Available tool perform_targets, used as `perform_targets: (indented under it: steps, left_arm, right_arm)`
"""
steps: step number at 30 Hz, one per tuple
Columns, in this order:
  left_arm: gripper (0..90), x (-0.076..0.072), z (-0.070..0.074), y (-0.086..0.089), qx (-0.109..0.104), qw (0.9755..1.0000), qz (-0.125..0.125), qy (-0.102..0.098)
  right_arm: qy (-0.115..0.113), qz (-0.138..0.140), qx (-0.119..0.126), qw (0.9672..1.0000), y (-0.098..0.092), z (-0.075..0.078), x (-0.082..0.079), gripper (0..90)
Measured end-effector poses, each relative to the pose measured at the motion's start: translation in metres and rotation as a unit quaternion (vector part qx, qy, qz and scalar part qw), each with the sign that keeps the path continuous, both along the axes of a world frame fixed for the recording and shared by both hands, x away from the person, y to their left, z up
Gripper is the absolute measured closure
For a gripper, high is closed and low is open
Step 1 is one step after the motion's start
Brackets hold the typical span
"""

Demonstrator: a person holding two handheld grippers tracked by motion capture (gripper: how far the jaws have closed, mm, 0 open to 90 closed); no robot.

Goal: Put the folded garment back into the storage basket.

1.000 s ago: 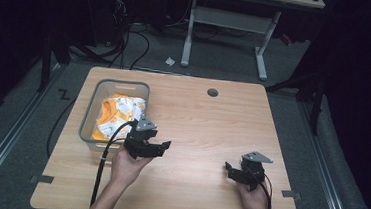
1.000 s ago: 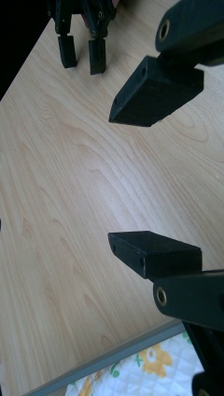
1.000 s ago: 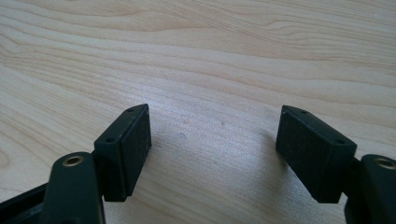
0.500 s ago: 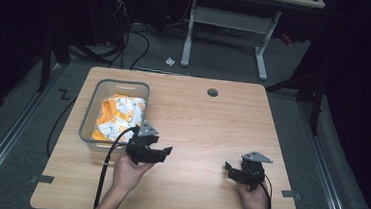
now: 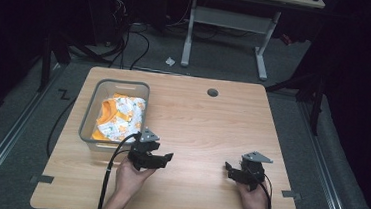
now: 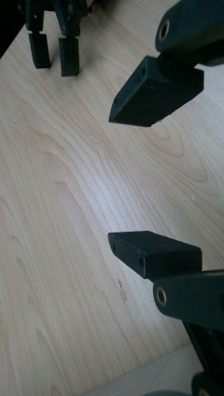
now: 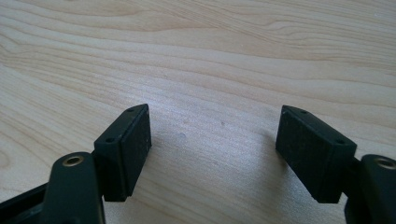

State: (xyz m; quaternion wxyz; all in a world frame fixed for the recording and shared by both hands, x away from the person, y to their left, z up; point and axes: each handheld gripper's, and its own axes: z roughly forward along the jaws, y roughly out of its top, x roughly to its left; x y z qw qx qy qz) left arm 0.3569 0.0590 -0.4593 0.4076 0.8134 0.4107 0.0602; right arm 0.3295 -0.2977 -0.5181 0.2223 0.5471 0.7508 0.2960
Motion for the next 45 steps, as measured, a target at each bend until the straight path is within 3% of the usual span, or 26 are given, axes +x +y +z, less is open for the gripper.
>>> perform_targets:
  steps: [13, 22, 27, 37, 45]
  left_arm:
    - [36.5, -0.004, -0.022, -0.003, 0.005, 0.9997, 0.005, 0.025]
    - [36.7, -0.003, -0.033, -0.003, 0.014, 0.9994, 0.014, 0.029]
    - [36.8, -0.002, -0.039, -0.005, 0.007, 0.9992, 0.019, 0.034]
    - [36.9, 0.000, -0.048, -0.010, 0.015, 0.9990, 0.027, 0.033]
    - [37.2, 0.002, -0.054, -0.014, 0.036, 0.9986, 0.031, 0.024]
  right_arm:
    - [0.000, 0.000, 0.000, 1.0000, 0.000, 0.000, 0.000, 26.9]
    - [0.000, 0.000, 0.000, 1.0000, 0.000, 0.000, 0.000, 26.9]
    - [0.000, 0.000, 0.000, 1.0000, 0.000, 0.000, 0.000, 26.9]
    - [0.000, 0.000, 0.000, 1.0000, 0.000, 0.000, 0.000, 26.9]
    - [0.000, 0.000, 0.000, 1.0000, 0.000, 0.000, 0.000, 26.9]
